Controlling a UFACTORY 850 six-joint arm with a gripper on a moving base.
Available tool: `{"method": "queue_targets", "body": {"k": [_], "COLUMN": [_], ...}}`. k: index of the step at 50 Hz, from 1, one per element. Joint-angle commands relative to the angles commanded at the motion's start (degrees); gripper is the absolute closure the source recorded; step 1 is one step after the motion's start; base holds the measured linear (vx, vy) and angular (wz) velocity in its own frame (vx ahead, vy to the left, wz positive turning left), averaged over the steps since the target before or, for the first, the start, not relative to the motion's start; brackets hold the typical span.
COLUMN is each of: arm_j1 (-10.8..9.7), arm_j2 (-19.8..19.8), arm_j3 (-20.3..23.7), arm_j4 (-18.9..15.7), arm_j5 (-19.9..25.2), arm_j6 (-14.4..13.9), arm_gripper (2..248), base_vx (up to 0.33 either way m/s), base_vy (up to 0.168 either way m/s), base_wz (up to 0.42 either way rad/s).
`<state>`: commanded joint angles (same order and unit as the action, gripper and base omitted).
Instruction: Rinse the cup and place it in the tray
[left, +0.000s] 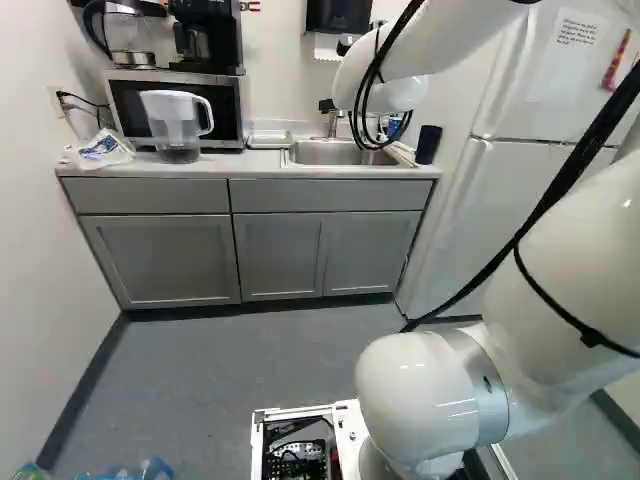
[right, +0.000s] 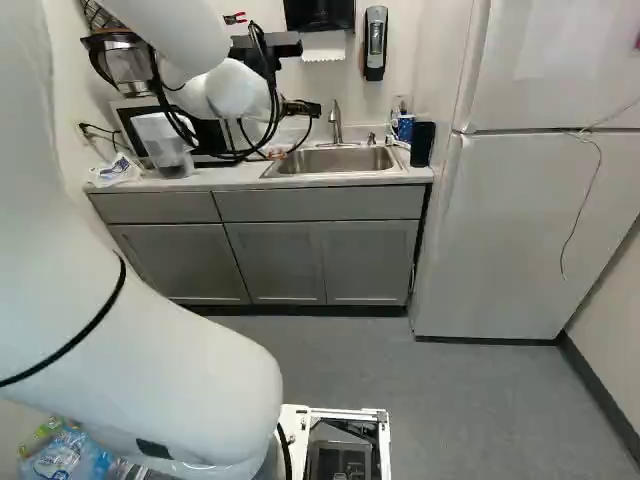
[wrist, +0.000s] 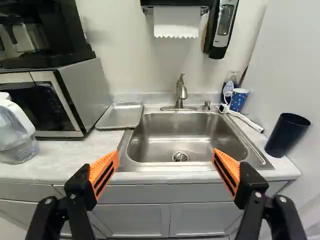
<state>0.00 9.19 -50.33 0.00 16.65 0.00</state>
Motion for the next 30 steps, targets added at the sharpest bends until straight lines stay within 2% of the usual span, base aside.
{"method": "queue_targets", "body": {"k": [15, 30], "arm_j1": [0.0, 0.0], "arm_j2": [-0.3, -0.3], "arm_j3": [-2.0, -2.0], "arm_j4": [0.0, 0.0], "arm_j5": [-1.5, -1.5], "arm_j6": [0.0, 0.0], "arm_gripper": [3, 3], "base_vx": [0.0, 0.0], "base_vy": [0.0, 0.0], "base_wz": [0.0, 0.0]}}
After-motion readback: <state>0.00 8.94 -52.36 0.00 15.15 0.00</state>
